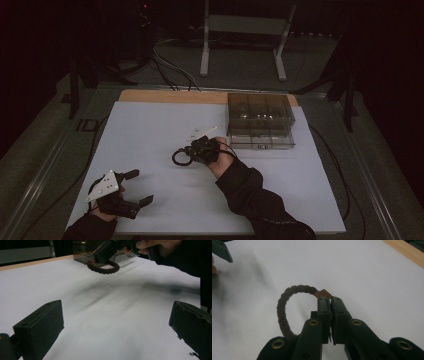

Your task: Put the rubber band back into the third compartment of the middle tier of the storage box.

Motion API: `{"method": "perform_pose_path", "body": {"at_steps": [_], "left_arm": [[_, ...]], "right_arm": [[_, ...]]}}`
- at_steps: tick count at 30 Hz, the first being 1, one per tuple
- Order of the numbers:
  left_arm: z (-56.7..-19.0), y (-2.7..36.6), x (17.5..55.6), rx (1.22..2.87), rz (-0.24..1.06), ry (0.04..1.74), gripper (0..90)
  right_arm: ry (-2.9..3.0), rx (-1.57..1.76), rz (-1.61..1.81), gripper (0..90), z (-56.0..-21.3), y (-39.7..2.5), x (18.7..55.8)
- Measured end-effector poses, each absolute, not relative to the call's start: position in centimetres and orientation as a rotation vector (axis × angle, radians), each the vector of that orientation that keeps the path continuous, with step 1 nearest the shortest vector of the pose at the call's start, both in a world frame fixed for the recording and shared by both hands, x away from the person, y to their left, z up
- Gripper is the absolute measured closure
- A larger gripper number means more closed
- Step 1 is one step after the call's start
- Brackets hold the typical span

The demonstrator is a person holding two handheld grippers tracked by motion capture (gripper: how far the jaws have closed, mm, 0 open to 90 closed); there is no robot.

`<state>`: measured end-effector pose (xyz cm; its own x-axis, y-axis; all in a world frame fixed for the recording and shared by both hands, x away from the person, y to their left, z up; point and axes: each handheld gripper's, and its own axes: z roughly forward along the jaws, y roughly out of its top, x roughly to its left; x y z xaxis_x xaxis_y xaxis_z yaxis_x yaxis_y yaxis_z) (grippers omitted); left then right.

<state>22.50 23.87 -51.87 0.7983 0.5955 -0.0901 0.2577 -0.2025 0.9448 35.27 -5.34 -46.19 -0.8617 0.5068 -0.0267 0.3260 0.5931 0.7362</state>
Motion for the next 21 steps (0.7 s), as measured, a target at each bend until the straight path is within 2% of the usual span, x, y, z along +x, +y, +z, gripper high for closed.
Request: {"method": "perform_pose_path", "body": {"at_steps": [21], "left_arm": [[-51.8, 23.9, 22.5, 1.789, 0.351, 0.66, 0.3]], "right_arm": [[2.539, 0.741, 1.116, 86.4, -43.8, -9.4, 35.8]]}}
